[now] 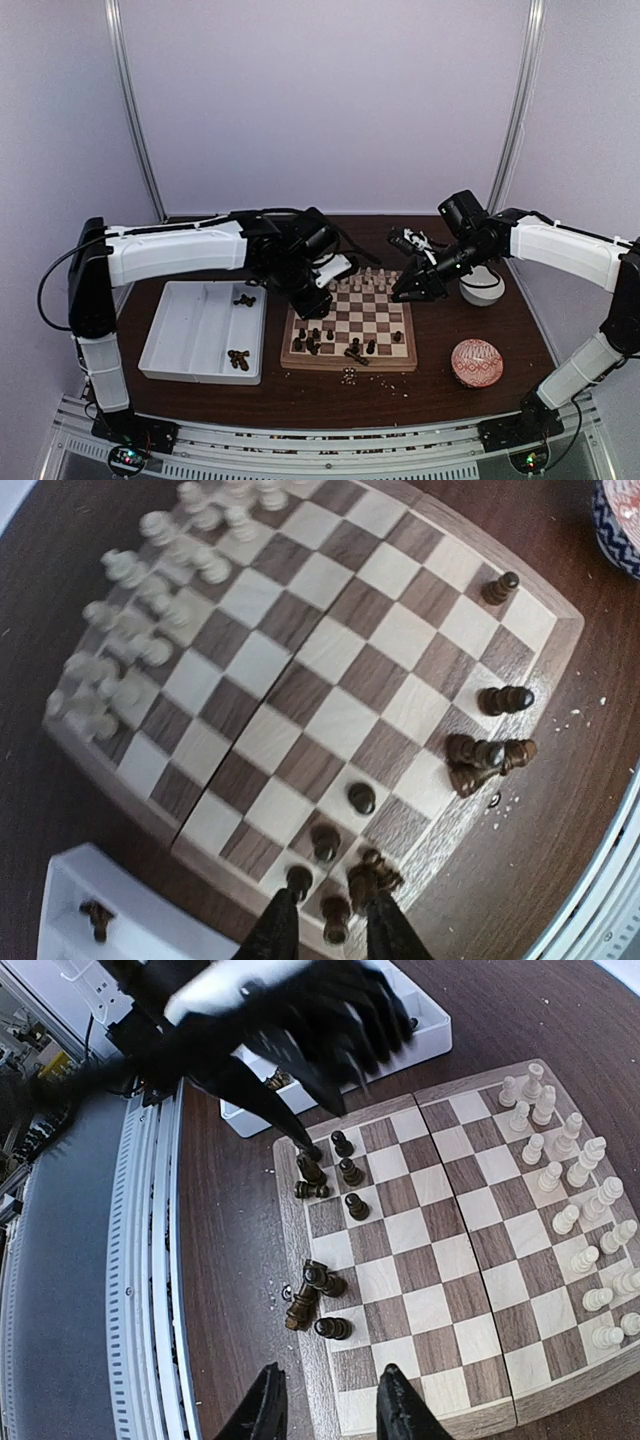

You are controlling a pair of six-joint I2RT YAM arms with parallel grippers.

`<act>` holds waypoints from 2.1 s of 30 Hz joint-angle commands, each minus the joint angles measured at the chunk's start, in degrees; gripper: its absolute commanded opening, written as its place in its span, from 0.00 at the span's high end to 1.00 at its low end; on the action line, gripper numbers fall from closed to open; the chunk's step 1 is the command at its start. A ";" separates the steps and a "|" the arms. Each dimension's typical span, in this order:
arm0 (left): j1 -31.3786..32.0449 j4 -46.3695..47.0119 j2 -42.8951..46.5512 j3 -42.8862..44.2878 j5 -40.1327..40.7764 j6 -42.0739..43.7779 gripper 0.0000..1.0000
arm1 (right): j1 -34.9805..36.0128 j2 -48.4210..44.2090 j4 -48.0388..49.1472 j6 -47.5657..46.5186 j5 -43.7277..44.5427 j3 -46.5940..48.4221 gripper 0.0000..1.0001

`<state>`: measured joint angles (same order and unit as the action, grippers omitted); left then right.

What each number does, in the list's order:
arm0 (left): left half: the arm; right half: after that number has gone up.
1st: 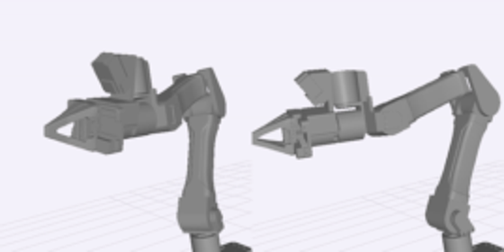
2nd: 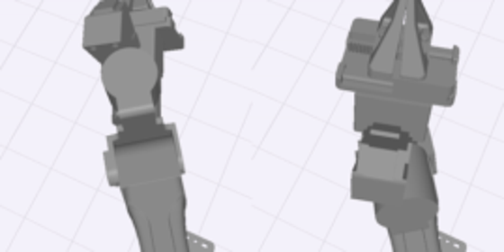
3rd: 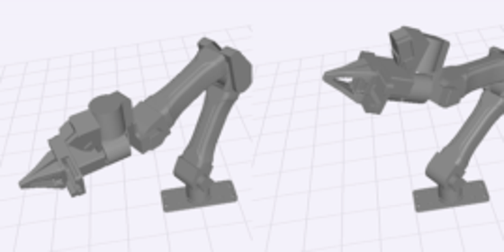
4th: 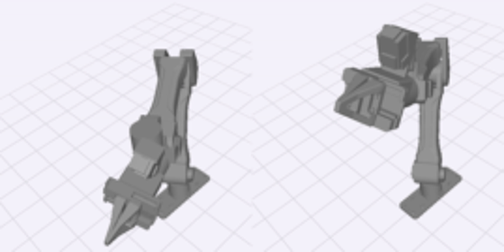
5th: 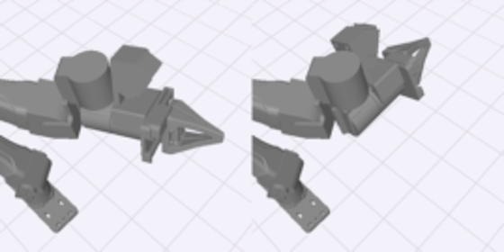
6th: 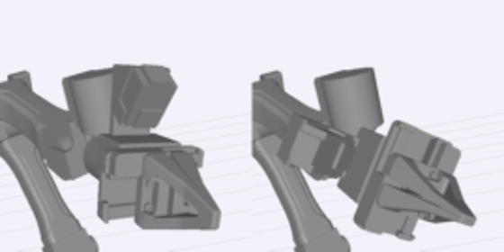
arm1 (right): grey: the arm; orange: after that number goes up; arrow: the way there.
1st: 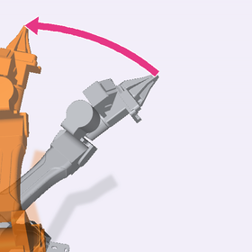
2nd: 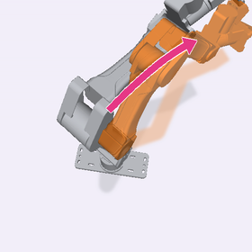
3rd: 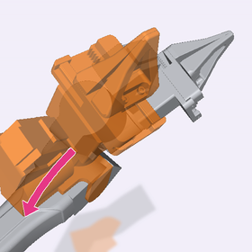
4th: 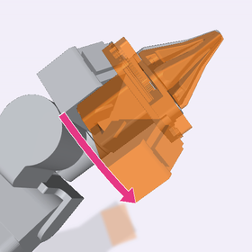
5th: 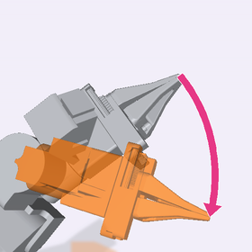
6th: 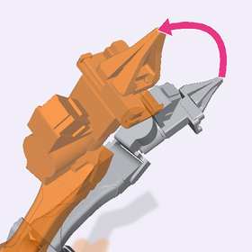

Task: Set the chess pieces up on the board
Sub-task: Place the pawn at f7, then pick up the pawn from g8.

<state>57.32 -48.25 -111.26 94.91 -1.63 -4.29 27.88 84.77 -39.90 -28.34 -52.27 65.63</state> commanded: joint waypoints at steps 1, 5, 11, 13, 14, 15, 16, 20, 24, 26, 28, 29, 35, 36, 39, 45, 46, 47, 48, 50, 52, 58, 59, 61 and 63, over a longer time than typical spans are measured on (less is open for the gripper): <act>3.44 7.39 12.15 -11.76 12.82 -16.11 0.75 | -0.20 -0.43 -0.17 -0.33 -1.30 0.74 0.68; 7.05 13.34 16.35 -21.17 15.69 -25.57 0.77 | -0.24 -0.16 -0.36 -0.55 -1.82 0.86 0.68; 10.54 14.97 14.82 -24.12 15.91 -27.55 0.82 | 1.03 -0.58 0.82 0.57 0.56 0.51 0.68; 11.28 15.64 16.93 -25.29 18.28 -28.16 0.82 | 3.75 -0.91 2.18 0.45 4.80 0.43 0.68; 11.28 16.25 18.98 -26.36 19.99 -28.57 0.80 | 5.53 -0.77 2.23 -0.14 6.37 0.97 0.68; 11.32 16.71 20.93 -27.38 22.21 -29.18 0.78 | 7.40 -0.38 1.72 -1.19 7.71 1.75 0.69; 11.21 17.05 22.89 -28.46 24.17 -29.88 0.74 | 9.26 0.70 0.97 -2.30 9.29 2.85 0.69; 6.93 19.77 28.30 -33.11 22.29 -31.31 0.66 | 16.94 5.74 -0.52 -5.97 15.43 6.92 0.69; 0.63 22.17 31.95 -37.39 18.74 -31.59 0.65 | 21.51 12.56 -2.19 -7.21 18.38 12.31 0.67; -2.98 25.02 34.08 -39.99 17.08 -31.54 0.65 | 23.55 15.27 -2.52 -8.02 20.21 14.47 0.66; -6.43 28.38 35.73 -42.58 14.65 -31.38 0.65 | 25.49 17.59 -2.68 -8.80 22.40 16.23 0.65; -7.86 29.68 36.39 -43.48 13.68 -31.15 0.65 | 26.19 18.83 -2.77 -8.98 23.33 17.45 0.65; -10.77 33.74 35.99 -45.18 11.63 -29.26 0.65 | 27.83 24.97 -4.22 -9.83 28.22 22.08 0.65; -10.77 34.41 35.62 -45.36 11.19 -29.06 0.65 | 27.94 25.56 -4.15 -10.14 29.02 22.35 0.65; -10.93 36.53 34.65 -46.01 9.98 -29.10 0.65 | 28.13 27.12 -3.61 -10.82 30.53 22.97 0.65; -11.43 38.76 33.24 -46.89 8.05 -29.57 0.65 | 28.55 29.57 -3.54 -12.12 31.48 24.10 0.63; -11.44 38.91 33.14 -46.99 7.83 -29.62 0.65 | 28.65 29.74 -3.38 -12.17 31.59 24.11 0.63; -11.44 38.93 33.05 -47.01 7.79 -29.64 0.65 | 28.68 30.03 -3.26 -12.25 31.69 24.15 0.63; -11.44 38.92 32.98 -47.08 7.78 -29.69 0.65 | 28.64 30.28 -3.09 -12.27 31.70 24.19 0.63; -11.52 39.06 32.76 -47.26 7.63 -29.78 0.65 | 28.75 30.72 -3.00 -12.43 31.78 24.43 0.62; -11.47 39.27 32.34 -47.28 7.20 -29.87 0.65 | 28.75 31.24 -2.95 -12.57 31.88 24.70 0.62; -11.52 40.28 30.57 -47.19 5.71 -30.22 0.65 | 28.98 32.18 -2.63 -12.71 31.53 25.20 0.61; -11.53 40.52 30.45 -47.11 5.49 -30.26 0.65 | 29.10 32.39 -2.67 -12.71 31.53 25.36 0.61; -11.53 40.75 30.20 -47.02 5.16 -30.24 0.66 | 29.09 32.81 -2.68 -12.62 31.53 25.60 0.61; -11.58 40.78 30.14 -47.08 5.19 -30.18 0.66 | 29.11 33.13 -2.52 -12.62 31.61 25.52 0.61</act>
<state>46.17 -10.46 -80.84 48.12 4.71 -34.24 56.47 116.90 -42.63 -40.62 -21.54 89.73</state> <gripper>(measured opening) 0.345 0.391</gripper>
